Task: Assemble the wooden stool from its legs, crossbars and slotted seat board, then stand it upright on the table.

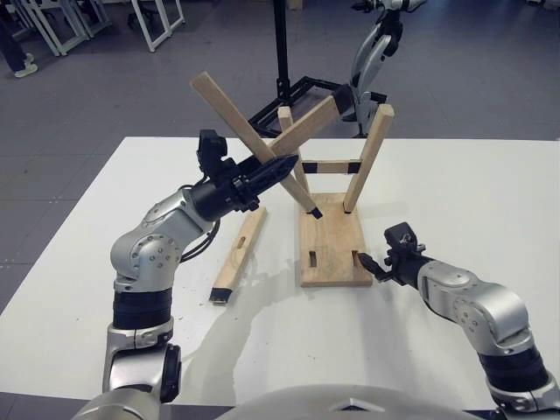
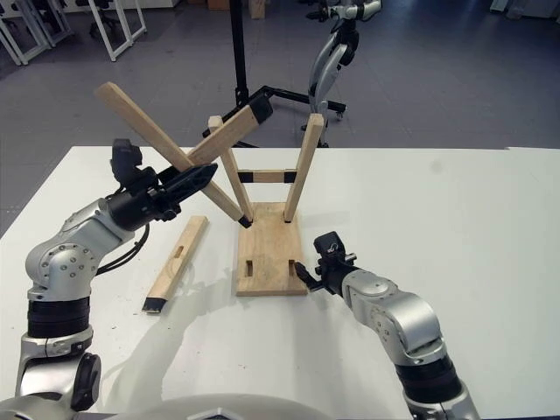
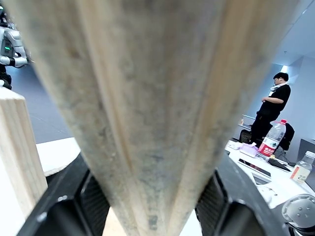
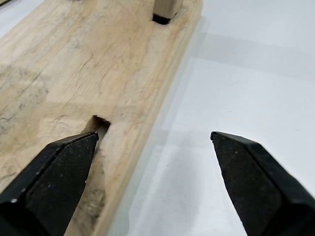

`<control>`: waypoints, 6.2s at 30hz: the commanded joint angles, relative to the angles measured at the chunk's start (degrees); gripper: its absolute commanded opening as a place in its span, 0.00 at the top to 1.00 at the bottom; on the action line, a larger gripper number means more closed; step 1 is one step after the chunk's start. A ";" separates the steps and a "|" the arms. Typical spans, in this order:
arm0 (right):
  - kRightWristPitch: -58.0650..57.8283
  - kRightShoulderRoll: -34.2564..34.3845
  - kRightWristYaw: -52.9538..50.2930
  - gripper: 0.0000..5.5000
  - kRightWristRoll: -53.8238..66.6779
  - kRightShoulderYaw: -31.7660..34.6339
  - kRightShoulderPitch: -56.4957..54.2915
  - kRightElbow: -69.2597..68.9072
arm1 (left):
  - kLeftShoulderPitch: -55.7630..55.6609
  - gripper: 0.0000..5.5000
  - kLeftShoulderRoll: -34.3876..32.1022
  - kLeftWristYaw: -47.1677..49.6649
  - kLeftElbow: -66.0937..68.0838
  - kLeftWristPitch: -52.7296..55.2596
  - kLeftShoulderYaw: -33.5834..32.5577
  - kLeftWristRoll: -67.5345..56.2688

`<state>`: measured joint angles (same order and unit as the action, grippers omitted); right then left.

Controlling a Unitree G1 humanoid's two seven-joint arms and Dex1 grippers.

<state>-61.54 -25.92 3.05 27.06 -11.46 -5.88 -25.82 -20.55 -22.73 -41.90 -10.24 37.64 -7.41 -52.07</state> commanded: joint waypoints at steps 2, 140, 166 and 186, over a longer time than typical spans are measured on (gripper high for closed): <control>-2.20 1.72 1.12 0.23 -2.48 -1.74 -0.80 3.20 | 0.79 0.63 0.32 -0.59 -1.19 -0.68 0.07 0.74; 3.33 13.31 8.69 0.23 -9.64 2.03 3.27 5.33 | -8.46 0.11 -2.03 36.65 -31.61 12.55 -2.78 -23.89; 4.40 11.14 9.49 0.23 -10.86 4.30 2.63 7.66 | 9.62 0.11 -3.37 40.60 -29.18 1.10 20.22 -24.01; 4.81 3.68 13.97 0.23 -6.92 17.81 -0.75 10.63 | 9.06 0.11 -8.99 34.82 -14.21 -6.96 -4.86 -23.58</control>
<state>-55.26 -21.00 16.23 18.68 2.61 -4.64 -17.10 -14.89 -33.02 -5.81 -25.83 31.51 -12.01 -79.62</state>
